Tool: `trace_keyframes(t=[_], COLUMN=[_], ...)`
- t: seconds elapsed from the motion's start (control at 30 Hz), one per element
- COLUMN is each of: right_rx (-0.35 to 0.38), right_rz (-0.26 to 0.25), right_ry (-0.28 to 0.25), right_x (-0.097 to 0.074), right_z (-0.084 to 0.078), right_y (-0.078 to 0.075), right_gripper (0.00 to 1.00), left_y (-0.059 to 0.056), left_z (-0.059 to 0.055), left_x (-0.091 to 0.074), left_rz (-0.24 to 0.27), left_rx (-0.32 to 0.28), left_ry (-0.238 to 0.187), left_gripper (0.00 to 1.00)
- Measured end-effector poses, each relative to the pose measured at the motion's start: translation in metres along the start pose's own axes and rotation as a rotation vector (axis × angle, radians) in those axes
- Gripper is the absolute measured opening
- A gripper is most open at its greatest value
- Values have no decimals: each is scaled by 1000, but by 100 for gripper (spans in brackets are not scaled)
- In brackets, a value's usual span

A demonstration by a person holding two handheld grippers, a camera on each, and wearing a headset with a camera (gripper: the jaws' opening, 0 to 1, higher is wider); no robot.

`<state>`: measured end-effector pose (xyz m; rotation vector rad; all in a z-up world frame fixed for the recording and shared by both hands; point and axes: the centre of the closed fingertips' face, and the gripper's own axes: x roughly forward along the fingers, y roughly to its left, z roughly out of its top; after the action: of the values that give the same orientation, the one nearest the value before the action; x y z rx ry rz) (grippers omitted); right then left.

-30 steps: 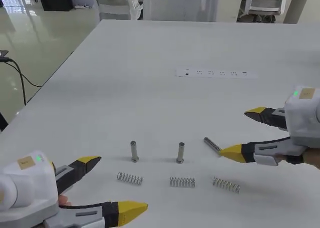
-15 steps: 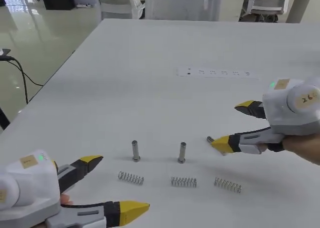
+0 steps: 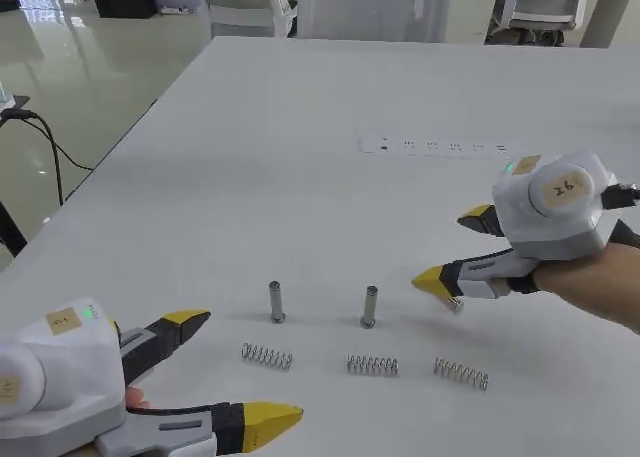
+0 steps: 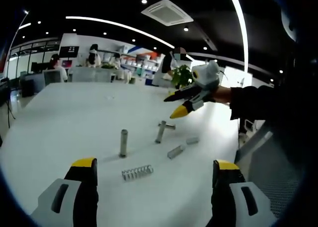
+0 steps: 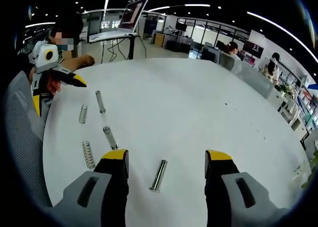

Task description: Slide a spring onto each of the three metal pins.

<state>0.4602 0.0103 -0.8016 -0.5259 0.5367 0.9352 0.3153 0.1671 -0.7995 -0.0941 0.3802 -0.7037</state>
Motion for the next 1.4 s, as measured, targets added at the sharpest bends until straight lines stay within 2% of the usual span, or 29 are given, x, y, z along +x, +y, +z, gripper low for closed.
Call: trace_keyframes(t=[0.17,0.43,0.57,0.7,0.93,1.07,1.4], right_rx=[8,70,102,99,128,149,159], right_rz=[-1,24,20,24,44,35,29], right_ry=[44,119,155,181,216,234,273], right_x=[7,16,19,23,33,35,42], right_z=[-8,-20,-26,-30,-37,-40,-44], right_y=[0,6,6,8,8,6,3], right_gripper=[56,39,33,28,21,16,12], left_y=[0,0,0,1,1,1,1], left_z=[0,-1,-1,-2,-2,-3,-3], left_x=[0,0,0,0,0,0,1], left_rz=[-1,-5,-9,-10,-13,-16,-16], left_rx=[-1,-2,-2,-3,0,0,-2], left_ry=[0,3,4,5,8,9,7], left_gripper=[93,92,92,91,91,90,91])
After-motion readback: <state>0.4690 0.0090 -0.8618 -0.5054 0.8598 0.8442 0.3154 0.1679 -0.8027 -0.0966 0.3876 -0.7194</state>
